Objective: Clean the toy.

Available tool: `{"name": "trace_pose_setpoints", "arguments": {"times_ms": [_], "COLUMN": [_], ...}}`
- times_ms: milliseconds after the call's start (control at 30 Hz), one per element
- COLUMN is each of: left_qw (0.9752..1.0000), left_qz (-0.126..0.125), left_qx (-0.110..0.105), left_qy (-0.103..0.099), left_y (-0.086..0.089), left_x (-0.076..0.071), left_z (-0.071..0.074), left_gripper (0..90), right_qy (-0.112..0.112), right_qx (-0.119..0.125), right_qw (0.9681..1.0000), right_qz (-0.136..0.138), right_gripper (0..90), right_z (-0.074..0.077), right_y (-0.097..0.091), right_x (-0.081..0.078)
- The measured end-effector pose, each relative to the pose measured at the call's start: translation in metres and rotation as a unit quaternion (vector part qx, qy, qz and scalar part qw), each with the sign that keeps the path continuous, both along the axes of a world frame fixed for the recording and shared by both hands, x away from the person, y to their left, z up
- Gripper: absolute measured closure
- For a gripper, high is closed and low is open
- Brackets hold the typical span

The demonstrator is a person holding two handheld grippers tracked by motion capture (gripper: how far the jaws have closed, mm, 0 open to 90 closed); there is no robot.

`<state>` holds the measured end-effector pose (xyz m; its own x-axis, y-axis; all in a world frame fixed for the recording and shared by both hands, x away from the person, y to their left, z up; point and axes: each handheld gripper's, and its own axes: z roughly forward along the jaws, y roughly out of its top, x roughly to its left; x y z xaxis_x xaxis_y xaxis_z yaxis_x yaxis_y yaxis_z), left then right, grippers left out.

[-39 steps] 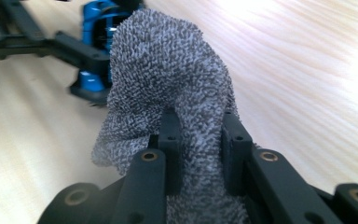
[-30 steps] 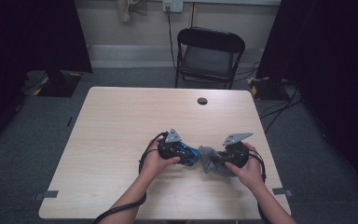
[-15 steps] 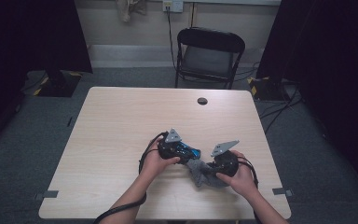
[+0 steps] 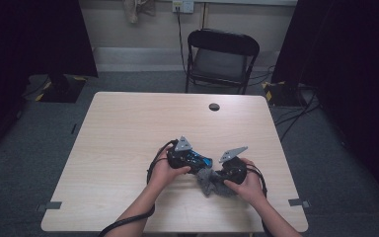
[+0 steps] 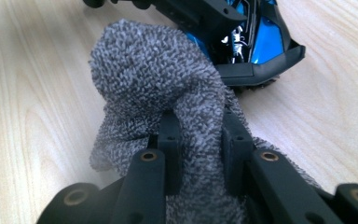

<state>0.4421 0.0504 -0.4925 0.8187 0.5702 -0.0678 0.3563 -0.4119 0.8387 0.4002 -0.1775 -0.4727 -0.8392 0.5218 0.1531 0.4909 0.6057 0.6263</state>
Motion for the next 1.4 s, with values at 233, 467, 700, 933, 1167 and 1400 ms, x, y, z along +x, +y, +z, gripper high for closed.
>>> {"name": "trace_pose_setpoints", "arguments": {"times_ms": [233,467,700,933,1167,1400], "left_qw": [1.0,1.0,1.0,1.0,1.0,1.0], "left_qz": [0.001,0.002,0.002,0.002,0.003,0.004], "left_qx": [0.0,-0.001,0.0,0.001,-0.001,-0.003], "left_qy": [-0.001,-0.004,-0.004,-0.003,-0.004,-0.004], "left_y": [0.001,0.002,0.002,0.002,0.002,0.003], "left_x": [0.0,0.0,0.0,0.001,0.0,0.0], "left_z": [0.0,-0.001,0.0,0.0,-0.001,-0.001], "left_gripper": [18.1,18.1,18.1,18.1,18.1,18.1], "right_qy": [0.004,0.005,0.004,0.005,0.005,0.001], "right_qx": [0.0,-0.002,-0.003,-0.002,0.001,0.002], "right_qw": [1.0,0.9999,0.9997,0.9992,0.9985,0.9972], "right_qz": [-0.005,-0.011,-0.023,-0.039,-0.054,-0.075], "right_gripper": [74.3,74.2,74.1,74.0,74.0,74.1], "right_z": [0.0,0.0,0.0,0.0,-0.001,-0.002], "right_y": [-0.001,-0.002,-0.006,-0.012,-0.016,-0.019], "right_x": [0.004,0.007,0.01,0.015,0.021,0.028]}}
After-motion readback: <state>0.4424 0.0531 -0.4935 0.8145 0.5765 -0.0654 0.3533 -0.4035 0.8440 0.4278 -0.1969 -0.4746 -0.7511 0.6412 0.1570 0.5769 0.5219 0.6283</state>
